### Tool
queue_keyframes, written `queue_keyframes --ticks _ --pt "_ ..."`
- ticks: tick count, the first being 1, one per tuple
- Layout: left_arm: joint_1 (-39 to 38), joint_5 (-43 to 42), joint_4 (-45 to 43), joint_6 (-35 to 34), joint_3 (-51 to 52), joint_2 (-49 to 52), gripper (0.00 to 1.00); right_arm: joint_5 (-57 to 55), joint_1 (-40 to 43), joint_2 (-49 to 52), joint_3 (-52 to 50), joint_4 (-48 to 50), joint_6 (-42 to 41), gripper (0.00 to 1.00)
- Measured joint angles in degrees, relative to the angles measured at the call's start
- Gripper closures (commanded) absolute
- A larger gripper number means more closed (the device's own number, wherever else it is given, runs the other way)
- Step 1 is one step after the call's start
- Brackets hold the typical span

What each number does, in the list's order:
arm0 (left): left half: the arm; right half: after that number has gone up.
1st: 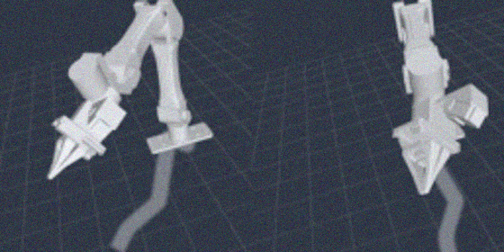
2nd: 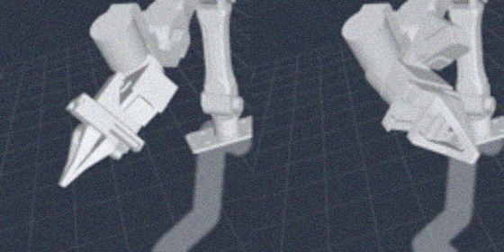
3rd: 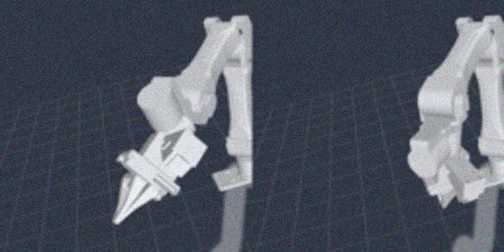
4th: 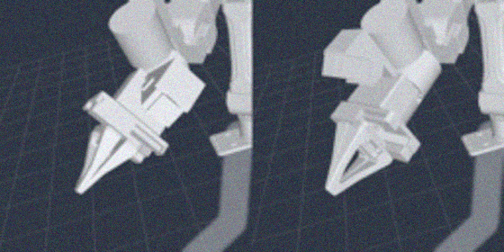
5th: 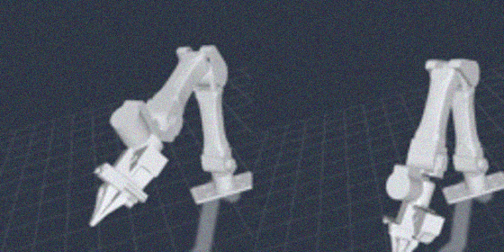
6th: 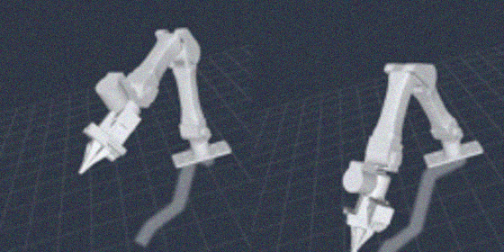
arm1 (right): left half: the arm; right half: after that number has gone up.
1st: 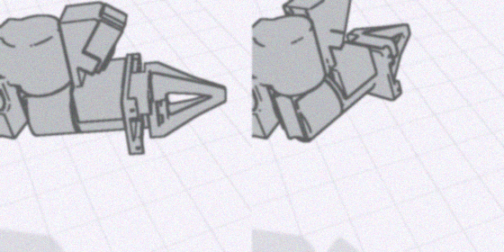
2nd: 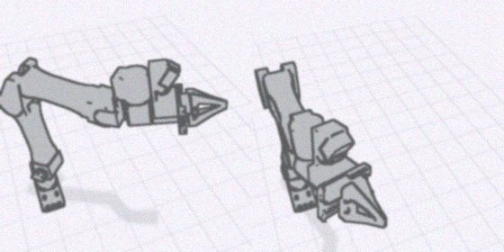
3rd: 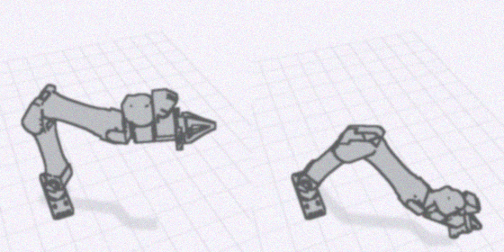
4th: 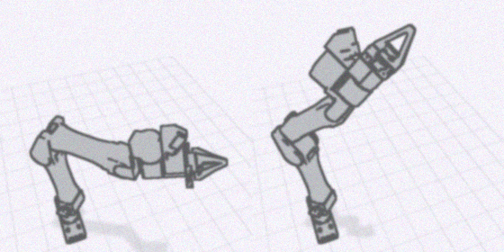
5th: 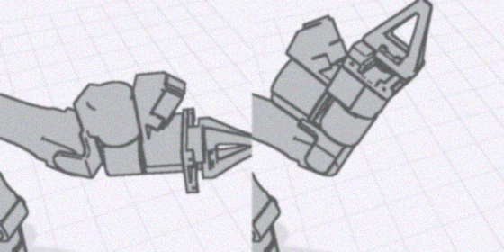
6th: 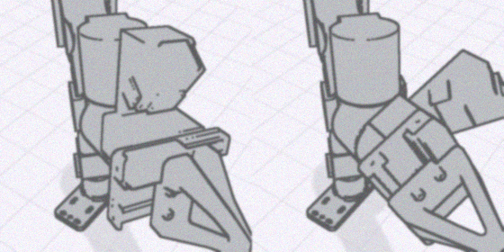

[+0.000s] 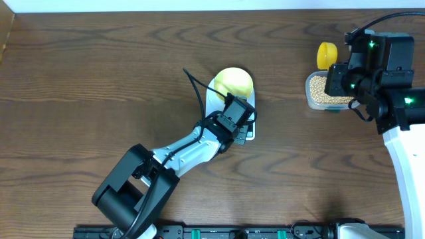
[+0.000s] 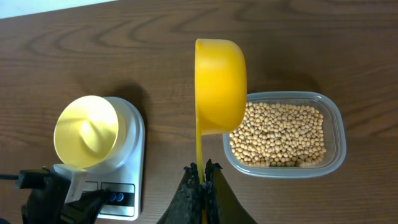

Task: Scoop item into bowl and weigh 50g on scale
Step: 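Lift the left gripper off the scale and pull it back left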

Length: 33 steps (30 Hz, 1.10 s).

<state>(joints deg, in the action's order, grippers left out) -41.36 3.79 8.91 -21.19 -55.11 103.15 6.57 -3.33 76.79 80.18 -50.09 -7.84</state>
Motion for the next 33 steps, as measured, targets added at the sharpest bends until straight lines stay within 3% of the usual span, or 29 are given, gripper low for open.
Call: queue_keyframes --ticks 24,29,33 --pt "-0.33 0.85 3.52 -1.31 -1.05 -0.20 0.93 0.00 0.00 0.00 0.00 -1.25 0.00 0.99" --pt "0.15 1.09 10.25 -1.33 1.77 -5.70 0.93 0.00 0.00 0.00 0.00 -1.38 0.00 0.99" --pt "0.55 0.61 13.86 -1.33 3.08 -16.46 0.92 0.02 0.00 0.00 0.00 -1.57 0.00 0.99"
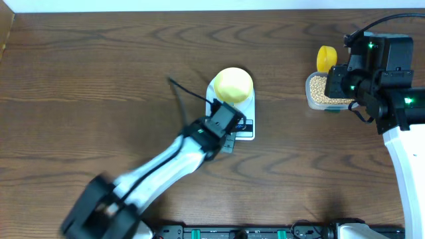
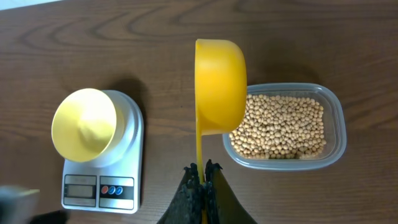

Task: Scoop item into bowl and weigh 50g on scale
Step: 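Lift the left gripper off the scale and pull it back left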

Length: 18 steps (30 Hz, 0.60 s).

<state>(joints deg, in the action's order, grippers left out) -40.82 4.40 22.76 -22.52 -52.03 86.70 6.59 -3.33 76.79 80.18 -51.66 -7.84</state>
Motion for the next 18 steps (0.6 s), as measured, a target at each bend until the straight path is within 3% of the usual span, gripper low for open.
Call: queue_keyframes --ticks 2,4,6,10,12,13,18 --pt "0.00 -0.22 1.66 0.13 -0.02 -6.97 0.83 0.04 0.00 0.00 0.00 -0.09 0.00 0.99" --pt "0.00 -0.37 3.91 -0.04 -0.07 -14.71 0.66 0.13 0.00 0.00 0.00 -0.17 0.00 0.99" --pt "0.00 -0.55 5.79 -0.11 -0.07 -20.13 0.59 0.22 0.00 0.00 0.00 -0.15 0.02 0.99" --pt "0.00 -0.55 9.84 0.11 -0.07 -28.65 0.34 0.24 0.00 0.02 0.00 0.31 0.44 0.99" --pt "0.00 0.63 11.87 0.13 -0.07 -31.58 0.17 0.26 0.00 0.04 0.00 0.76 0.92 0.99" --pt "0.00 1.53 12.96 0.17 -0.07 -32.70 0.00 0.26 0.00 0.04 0.00 1.16 1.29 0.99" --pt "0.00 9.35 19.47 -0.09 -0.07 -35.60 0.02 0.31 0.00 0.22 0.00 4.85 4.63 0.99"
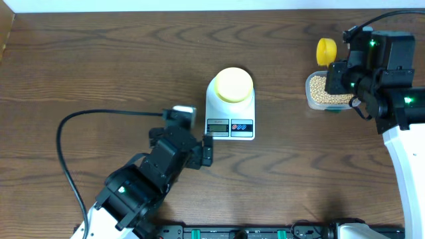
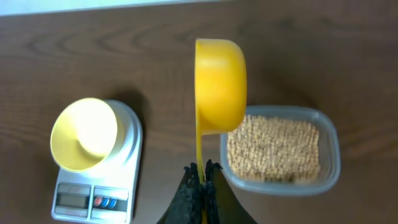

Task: Scoop item into bowl and weigh 50g on scale

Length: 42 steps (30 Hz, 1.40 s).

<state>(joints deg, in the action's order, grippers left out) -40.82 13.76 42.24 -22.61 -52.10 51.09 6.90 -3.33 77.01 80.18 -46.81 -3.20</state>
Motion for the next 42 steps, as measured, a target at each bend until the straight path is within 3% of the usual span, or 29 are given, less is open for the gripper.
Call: queue_keyframes --ticks 9,19,42 --pt "0.00 7.21 6.91 0.00 0.00 1.84 0.02 0.13 0.00 4.37 0.00 8.92 4.66 0.99" --pt "0.00 7.85 8.00 0.02 0.00 5.35 0.02 0.13 0.00 10.62 0.00 10.27 8.37 0.99" --pt "0.00 8.00 6.62 -0.74 0.00 6.08 0.02 0.13 0.00 10.97 0.00 18.93 11.43 0.99"
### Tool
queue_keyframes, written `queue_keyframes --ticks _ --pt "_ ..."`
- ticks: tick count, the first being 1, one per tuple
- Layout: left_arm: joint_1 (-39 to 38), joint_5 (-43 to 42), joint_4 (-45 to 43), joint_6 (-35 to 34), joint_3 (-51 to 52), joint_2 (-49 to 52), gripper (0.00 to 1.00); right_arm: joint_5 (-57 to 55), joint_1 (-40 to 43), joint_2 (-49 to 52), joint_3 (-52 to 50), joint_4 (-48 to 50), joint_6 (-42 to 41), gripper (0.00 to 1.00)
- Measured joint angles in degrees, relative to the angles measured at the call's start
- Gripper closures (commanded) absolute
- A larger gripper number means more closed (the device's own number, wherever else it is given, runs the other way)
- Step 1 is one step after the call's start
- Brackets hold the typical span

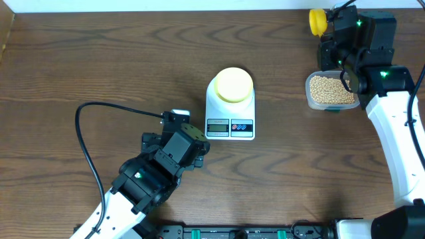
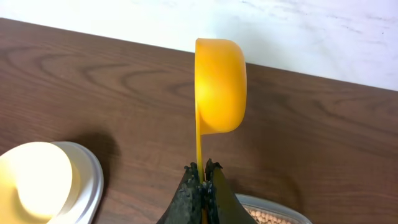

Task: Scoop item into bowl and weigh 50g on scale

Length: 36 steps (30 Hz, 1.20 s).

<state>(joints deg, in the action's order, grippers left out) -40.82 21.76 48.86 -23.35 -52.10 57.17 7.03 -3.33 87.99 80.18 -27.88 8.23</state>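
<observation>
A pale yellow bowl (image 1: 234, 84) stands on a white digital scale (image 1: 230, 119) at mid-table; both also show in the right wrist view, bowl (image 2: 34, 180) on scale (image 2: 90, 186). My right gripper (image 2: 200, 167) is shut on the thin handle of a yellow scoop (image 2: 219, 84), whose cup shows at the table's far edge (image 1: 318, 20). A clear tub of soybeans (image 1: 331, 91) sits just below that gripper (image 1: 345, 46). My left gripper (image 1: 202, 149) rests near the scale's lower left corner; its jaws cannot be made out.
A black cable (image 1: 99, 116) loops from the left arm across the table's left half. A white wall (image 2: 311, 31) runs behind the far table edge. A small green object (image 1: 334, 109) peeks from under the tub.
My right gripper has lifted and swung toward the far edge with the scoop; the bean tub is now mostly out of its view. The left arm has shifted slightly.
At first my left gripper was at the scale beside the bowl, while the right held the scoop over the bean tub. The left then drew back to the scale's lower left. The right stayed shut on the scoop and has now moved toward the back wall.
</observation>
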Motion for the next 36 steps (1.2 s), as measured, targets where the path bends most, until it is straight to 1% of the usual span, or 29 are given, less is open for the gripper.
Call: queue_keyframes --ticks 6,10,13,17,22,23,24,26,27,28,33,36 --pt "0.00 0.04 -7.89 -2.62 0.00 0.07 0.02 0.02 0.00 0.00 0.00 0.09 -0.04 0.99" --pt "0.00 0.02 -11.65 -3.56 0.00 0.28 0.02 0.24 0.00 0.00 0.00 0.09 -0.04 0.99" --pt "0.00 -0.96 -16.68 -4.33 0.00 0.48 0.02 0.52 0.00 0.00 0.00 -0.24 -0.48 0.99" --pt "0.00 -6.56 -22.08 -5.22 0.00 0.48 0.02 1.70 0.00 0.00 0.00 -0.70 -1.07 0.99" --pt "0.00 -16.35 -22.53 -5.35 0.00 0.48 0.02 5.11 0.00 0.00 0.00 -2.32 -2.45 0.99" --pt "0.00 -18.23 -22.51 -5.38 0.00 0.48 0.01 5.90 0.00 0.00 0.00 -3.26 -3.10 0.99" --pt "0.00 -19.89 -22.36 -5.35 0.00 0.48 0.12 6.80 0.00 0.00 0.00 -4.26 -3.72 0.99" --pt "0.00 -22.93 -21.55 -5.81 0.00 0.48 0.51 8.39 0.00 0.00 0.00 -6.03 -4.79 0.99" --pt "0.00 -23.91 -20.90 -5.62 0.00 0.48 0.76 9.07 0.00 0.00 0.00 -6.93 -5.16 0.99" --pt "0.00 -24.74 -20.33 -5.62 0.00 0.48 0.92 9.84 0.00 0.00 0.00 -7.78 -5.57 0.99" --pt "0.00 -25.92 -19.89 -5.55 0.00 2.03 0.92 11.50 0.00 0.00 0.00 -11.50 -6.47 0.99" --pt "0.00 -25.97 -19.78 -5.57 0.00 5.18 0.93 11.80 0.00 0.00 0.00 -12.68 -7.32 0.99"
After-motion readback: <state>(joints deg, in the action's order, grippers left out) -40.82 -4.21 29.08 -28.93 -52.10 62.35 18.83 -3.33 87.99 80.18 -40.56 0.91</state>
